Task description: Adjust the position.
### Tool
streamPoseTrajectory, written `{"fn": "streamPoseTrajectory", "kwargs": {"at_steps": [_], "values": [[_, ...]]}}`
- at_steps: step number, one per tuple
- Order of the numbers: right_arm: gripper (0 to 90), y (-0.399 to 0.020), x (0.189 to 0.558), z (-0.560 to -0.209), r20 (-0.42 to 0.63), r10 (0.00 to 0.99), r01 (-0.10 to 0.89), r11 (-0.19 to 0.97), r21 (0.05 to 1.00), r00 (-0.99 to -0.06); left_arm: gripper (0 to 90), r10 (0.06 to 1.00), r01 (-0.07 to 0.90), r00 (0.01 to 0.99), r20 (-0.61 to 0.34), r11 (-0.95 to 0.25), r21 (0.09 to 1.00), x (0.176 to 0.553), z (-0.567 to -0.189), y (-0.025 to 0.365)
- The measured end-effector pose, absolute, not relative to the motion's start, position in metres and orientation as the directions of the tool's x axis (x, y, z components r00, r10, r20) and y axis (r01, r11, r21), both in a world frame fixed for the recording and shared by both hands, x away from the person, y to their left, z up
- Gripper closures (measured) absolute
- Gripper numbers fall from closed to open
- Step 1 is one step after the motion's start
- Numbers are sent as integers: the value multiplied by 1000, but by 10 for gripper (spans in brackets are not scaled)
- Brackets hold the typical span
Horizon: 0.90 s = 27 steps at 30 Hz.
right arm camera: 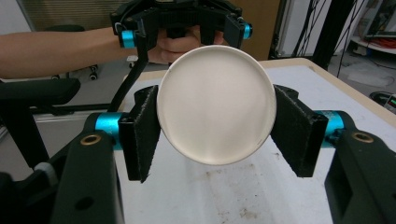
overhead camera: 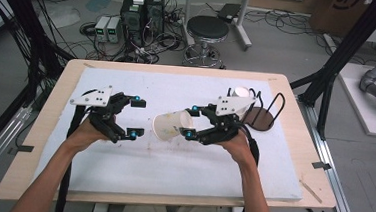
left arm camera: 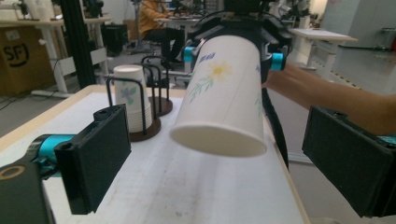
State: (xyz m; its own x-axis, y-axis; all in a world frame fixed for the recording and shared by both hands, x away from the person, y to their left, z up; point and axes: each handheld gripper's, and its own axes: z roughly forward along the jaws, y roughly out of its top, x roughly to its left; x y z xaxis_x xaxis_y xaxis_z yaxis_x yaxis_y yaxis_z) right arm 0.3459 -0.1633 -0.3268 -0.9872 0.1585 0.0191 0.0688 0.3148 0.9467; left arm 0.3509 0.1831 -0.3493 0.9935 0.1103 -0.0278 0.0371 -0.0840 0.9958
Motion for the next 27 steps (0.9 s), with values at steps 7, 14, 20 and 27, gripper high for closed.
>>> {"fn": "streamPoseTrajectory", "kwargs": {"at_steps": [7, 14, 20, 27], "values": [[376, -162, 345, -327, 22, 155, 71, 321, 944, -988, 77, 78, 30, 997, -22, -96, 995, 352, -348, 168], [377, -159, 345, -328, 19, 147, 66, 326, 943, -989, 77, 55, 27, 998, -21, -112, 993, 354, -347, 151], [376, -158, 345, -329, 22, 142, 68, 325, 943, -990, 78, 40, 30, 999, -25, -121, 992, 356, -348, 141], [376, -157, 345, -329, 23, 138, 67, 325, 943, -990, 77, 24, 35, 999, -32, -127, 991, 357, -350, 130]]}}
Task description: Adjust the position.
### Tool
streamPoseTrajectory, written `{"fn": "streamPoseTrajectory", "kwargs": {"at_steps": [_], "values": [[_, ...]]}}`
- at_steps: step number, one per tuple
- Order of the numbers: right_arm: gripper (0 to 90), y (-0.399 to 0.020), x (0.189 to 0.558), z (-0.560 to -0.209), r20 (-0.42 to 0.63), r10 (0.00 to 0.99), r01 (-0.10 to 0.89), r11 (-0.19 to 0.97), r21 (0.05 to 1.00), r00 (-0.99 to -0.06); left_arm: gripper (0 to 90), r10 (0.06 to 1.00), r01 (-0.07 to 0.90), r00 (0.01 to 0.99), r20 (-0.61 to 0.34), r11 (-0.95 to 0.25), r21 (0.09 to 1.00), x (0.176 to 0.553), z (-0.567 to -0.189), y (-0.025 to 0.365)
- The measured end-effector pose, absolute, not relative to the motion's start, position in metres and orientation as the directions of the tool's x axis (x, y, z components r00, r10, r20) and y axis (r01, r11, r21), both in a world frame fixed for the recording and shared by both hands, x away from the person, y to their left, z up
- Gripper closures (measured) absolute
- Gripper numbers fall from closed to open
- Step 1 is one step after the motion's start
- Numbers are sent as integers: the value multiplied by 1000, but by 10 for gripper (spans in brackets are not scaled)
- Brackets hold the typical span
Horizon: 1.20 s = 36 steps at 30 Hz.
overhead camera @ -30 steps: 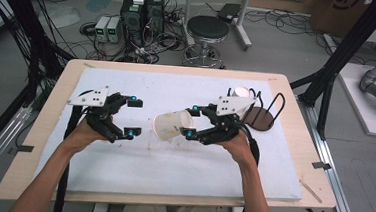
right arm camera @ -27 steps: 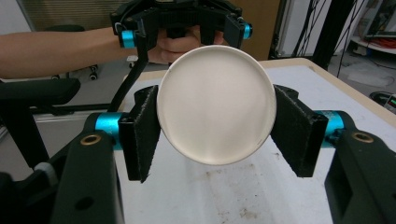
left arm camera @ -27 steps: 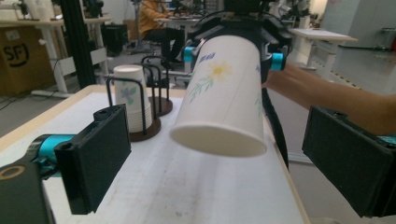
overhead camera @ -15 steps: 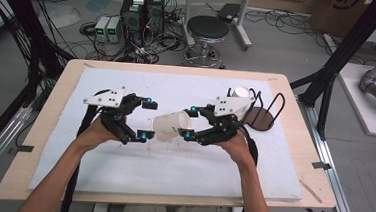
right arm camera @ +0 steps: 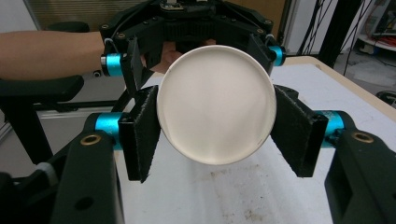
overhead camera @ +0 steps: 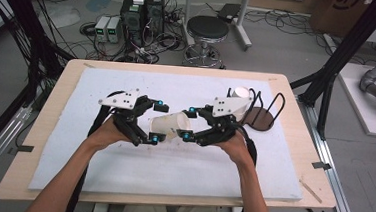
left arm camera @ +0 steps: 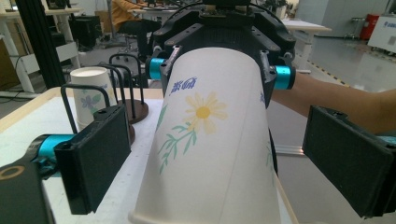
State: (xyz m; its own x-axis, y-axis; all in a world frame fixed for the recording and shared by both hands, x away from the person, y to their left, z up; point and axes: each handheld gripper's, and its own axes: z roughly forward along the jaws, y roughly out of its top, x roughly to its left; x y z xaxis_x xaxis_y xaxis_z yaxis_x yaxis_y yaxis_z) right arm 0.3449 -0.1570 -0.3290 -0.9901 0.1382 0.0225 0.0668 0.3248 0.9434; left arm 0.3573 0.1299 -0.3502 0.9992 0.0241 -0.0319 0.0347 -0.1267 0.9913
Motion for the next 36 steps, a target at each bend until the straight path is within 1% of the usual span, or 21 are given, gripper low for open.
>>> {"fn": "streamPoseTrajectory", "kwargs": {"at_steps": [16, 36], "values": [[376, -155, 345, -330, 20, 133, 63, 326, 943, -991, 78, 8, 55, 999, -54, -160, 986, 360, -357, 118], [376, -156, 344, -329, 22, 128, 62, 321, 945, -992, 85, 15, 74, 997, -73, -186, 980, 361, -371, 119]]}}
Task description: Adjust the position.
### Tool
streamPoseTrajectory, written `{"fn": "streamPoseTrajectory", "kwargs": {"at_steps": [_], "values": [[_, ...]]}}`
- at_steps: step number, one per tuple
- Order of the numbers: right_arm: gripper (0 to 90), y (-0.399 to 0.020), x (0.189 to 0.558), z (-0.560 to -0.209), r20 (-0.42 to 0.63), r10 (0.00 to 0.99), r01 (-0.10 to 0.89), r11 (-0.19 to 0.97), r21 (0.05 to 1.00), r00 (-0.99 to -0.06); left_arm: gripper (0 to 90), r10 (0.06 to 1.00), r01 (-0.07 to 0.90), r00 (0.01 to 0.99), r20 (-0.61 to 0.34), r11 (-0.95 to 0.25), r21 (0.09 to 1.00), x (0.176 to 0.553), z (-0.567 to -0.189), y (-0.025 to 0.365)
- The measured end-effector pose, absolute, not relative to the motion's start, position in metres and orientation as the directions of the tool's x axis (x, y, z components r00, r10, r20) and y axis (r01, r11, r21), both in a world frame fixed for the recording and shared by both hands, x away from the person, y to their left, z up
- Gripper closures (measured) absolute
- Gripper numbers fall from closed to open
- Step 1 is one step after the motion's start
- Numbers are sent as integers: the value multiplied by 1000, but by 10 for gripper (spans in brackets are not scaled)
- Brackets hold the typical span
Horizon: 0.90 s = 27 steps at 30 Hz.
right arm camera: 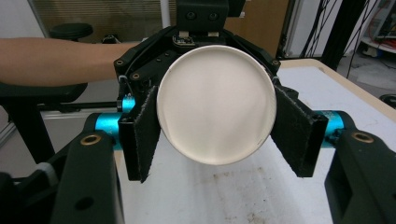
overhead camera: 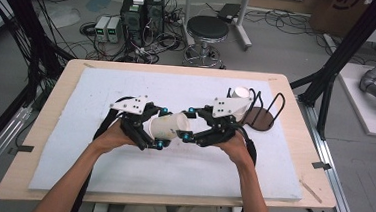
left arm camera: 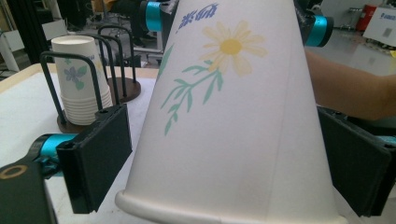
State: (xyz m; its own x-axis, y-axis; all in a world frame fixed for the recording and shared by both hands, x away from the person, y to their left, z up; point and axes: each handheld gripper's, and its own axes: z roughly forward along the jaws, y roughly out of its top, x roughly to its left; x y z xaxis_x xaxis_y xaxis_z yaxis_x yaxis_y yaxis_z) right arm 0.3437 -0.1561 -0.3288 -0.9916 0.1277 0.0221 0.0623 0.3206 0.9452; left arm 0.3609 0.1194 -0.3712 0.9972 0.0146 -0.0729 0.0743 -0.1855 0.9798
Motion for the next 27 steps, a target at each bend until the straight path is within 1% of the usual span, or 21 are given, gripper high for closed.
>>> {"fn": "streamPoseTrajectory", "kwargs": {"at_steps": [9, 14, 17, 27], "values": [[376, -156, 344, -329, 20, 122, 59, 323, 945, -992, 126, 0, 69, 998, -70, -191, 979, 361, -371, 121], [376, -156, 344, -329, 24, 116, 60, 318, 946, -993, 208, -10, 62, 998, -65, -186, 981, 362, -371, 122], [376, -156, 344, -330, 24, 113, 59, 321, 945, -993, 232, -17, 55, 998, -59, -188, 981, 362, -370, 123], [377, -155, 344, -330, 26, 108, 60, 325, 944, -994, 249, -23, 48, 998, -53, -191, 980, 361, -370, 124]]}}
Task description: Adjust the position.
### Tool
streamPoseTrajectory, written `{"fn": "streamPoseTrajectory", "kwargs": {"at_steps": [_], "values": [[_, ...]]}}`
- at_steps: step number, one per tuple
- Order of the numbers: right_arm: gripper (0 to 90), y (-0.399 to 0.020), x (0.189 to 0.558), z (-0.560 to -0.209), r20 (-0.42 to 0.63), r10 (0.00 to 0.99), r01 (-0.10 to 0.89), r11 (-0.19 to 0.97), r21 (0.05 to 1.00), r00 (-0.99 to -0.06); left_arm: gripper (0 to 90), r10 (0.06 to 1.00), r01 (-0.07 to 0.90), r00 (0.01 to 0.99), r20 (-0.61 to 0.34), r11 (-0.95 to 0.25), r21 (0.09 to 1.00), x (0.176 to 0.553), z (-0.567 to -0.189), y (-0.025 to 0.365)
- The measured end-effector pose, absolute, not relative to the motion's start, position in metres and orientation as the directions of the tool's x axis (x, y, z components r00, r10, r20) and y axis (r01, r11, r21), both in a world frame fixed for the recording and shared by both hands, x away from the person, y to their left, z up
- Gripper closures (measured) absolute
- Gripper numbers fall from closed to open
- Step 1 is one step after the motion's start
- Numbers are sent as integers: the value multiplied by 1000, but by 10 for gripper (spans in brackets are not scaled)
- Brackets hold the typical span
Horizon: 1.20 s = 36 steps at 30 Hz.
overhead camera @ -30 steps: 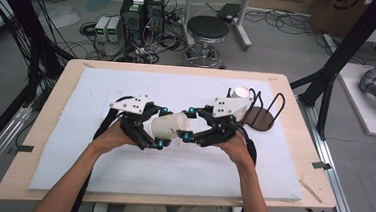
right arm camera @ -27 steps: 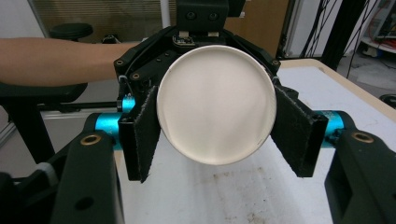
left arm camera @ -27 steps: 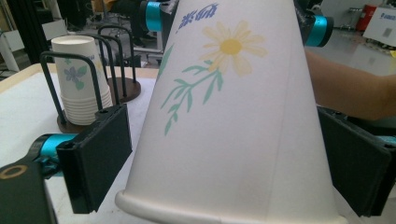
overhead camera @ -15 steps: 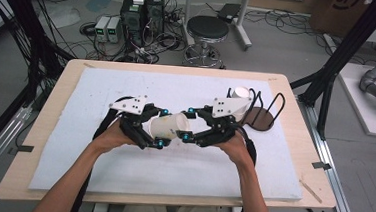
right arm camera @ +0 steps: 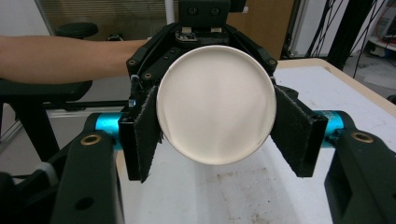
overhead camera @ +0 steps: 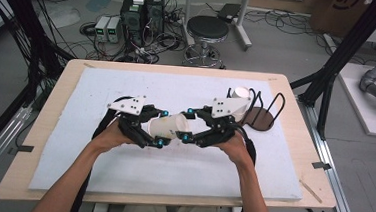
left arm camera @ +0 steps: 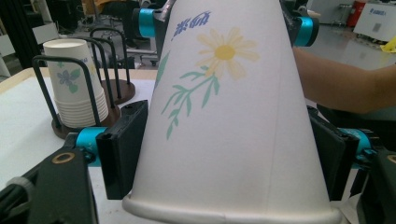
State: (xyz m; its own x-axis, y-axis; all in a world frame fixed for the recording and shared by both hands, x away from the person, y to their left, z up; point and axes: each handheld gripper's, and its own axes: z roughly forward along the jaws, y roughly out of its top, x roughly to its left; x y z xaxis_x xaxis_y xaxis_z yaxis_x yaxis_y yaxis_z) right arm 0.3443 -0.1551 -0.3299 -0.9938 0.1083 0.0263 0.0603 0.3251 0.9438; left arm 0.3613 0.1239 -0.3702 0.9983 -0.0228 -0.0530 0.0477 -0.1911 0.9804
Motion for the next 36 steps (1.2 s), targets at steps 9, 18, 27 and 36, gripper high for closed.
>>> {"fn": "streamPoseTrajectory", "kwargs": {"at_steps": [9, 18, 27, 36], "values": [[378, -156, 345, -331, 29, 106, 62, 325, 944, -994, 283, -28, 32, 999, -38, -190, 981, 360, -370, 124], [376, -156, 345, -331, 21, 106, 55, 326, 944, -994, 288, -28, 25, 999, -31, -194, 981, 360, -370, 124], [370, -156, 345, -332, 22, 105, 55, 323, 945, -994, 293, -25, 28, 999, -33, -190, 981, 360, -370, 124], [160, -152, 345, -336, 31, 125, 71, 330, 941, -992, 293, -21, 26, 999, -30, -180, 983, 361, -368, 126]]}}
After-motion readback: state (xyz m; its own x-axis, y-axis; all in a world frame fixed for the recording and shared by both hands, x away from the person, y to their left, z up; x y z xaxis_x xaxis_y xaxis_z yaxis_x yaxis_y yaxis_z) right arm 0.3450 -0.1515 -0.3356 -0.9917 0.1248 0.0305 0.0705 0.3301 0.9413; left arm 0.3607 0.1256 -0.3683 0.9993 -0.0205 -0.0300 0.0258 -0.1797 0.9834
